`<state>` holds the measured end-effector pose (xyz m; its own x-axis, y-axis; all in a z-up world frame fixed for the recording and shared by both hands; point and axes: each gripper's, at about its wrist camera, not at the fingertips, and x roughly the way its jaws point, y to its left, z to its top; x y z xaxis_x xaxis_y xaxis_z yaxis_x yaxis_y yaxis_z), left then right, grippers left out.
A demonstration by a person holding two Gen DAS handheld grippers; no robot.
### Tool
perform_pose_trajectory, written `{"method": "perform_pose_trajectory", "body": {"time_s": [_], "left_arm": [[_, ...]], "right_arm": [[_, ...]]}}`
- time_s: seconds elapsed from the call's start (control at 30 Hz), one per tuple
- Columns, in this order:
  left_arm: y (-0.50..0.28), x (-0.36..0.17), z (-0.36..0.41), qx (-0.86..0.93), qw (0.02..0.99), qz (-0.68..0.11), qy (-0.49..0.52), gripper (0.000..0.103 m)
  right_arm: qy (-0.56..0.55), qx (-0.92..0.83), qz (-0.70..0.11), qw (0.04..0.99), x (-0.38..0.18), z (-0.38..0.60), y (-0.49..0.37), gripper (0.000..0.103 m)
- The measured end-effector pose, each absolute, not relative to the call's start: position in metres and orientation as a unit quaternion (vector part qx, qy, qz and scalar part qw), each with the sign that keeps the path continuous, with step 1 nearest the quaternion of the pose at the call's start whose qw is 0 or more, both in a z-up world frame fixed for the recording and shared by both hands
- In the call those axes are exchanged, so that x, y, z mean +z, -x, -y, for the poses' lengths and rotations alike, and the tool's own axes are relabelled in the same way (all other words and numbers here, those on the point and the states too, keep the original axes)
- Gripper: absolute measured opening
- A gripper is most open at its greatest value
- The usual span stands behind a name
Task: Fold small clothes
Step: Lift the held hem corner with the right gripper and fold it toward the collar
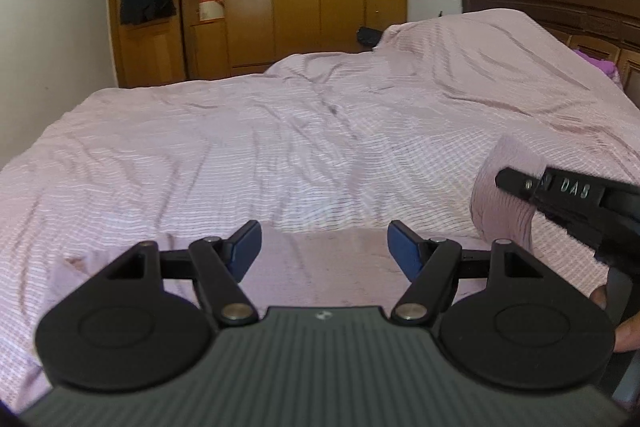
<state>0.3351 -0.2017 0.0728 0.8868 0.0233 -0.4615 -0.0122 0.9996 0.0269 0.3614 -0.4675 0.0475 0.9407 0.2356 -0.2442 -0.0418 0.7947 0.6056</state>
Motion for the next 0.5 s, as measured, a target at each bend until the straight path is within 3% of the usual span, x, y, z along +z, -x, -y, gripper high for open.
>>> {"method": "perform_pose_trajectory", "body": {"time_s": [0.5], "left_arm": [[-0.303, 0.071, 0.104, 0.010, 0.969, -0.247, 0.021, 0.071]], "right_arm": [[-0.254, 0.083, -0.182, 0.946, 0.077, 0.369, -0.336, 0.008]]}}
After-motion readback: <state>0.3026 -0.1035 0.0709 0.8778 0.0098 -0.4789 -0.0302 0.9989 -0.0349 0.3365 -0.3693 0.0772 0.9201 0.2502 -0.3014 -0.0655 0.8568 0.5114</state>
